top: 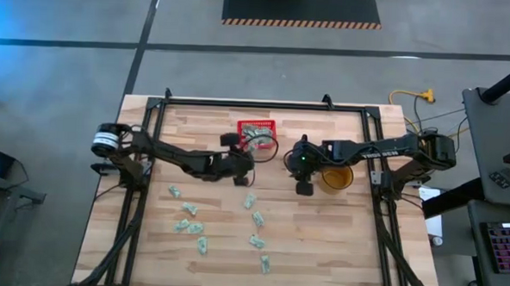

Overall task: Pick and place Stevia / Truvia into bins
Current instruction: Put the white stevia packet into the red bin

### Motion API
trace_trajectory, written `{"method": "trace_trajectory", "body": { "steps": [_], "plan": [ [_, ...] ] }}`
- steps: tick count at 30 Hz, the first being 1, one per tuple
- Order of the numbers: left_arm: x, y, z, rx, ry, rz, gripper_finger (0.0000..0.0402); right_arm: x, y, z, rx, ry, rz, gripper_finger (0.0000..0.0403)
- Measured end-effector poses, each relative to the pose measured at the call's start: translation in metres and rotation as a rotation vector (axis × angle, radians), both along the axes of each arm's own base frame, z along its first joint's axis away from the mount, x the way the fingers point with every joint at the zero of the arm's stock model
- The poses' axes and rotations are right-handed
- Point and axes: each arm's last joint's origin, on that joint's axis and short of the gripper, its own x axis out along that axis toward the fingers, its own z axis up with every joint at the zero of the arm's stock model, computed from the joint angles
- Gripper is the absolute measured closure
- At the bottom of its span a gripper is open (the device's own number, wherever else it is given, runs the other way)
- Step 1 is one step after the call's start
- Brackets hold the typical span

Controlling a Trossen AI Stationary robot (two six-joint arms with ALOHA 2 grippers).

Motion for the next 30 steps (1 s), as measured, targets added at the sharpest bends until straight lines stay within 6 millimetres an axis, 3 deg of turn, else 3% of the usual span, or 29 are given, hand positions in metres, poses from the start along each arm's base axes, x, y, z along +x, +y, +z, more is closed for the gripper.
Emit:
{"method": "trace_trajectory", "body": {
  "steps": [8,16,21,30],
  "plan": [
    [0.003,0.037,0.001,0.117,0.044,0.028,0.0391,0.005,0.007,0.0,0.029,-0.075,-0.031,0.0324],
    [-0.004,0.085,-0.006,0.028,0.047,0.058,0.0391,0.01,0.027,0.001,0.039,-0.143,0.022,0.0323],
    [-0.006,0.096,-0.005,0.023,0.034,0.079,0.0391,0.011,0.039,0.001,0.049,-0.144,0.052,0.0328],
    [-0.005,0.095,-0.005,-0.011,0.025,0.036,0.0373,0.011,0.042,0.001,0.056,-0.143,0.052,0.0326]
  ]
}}
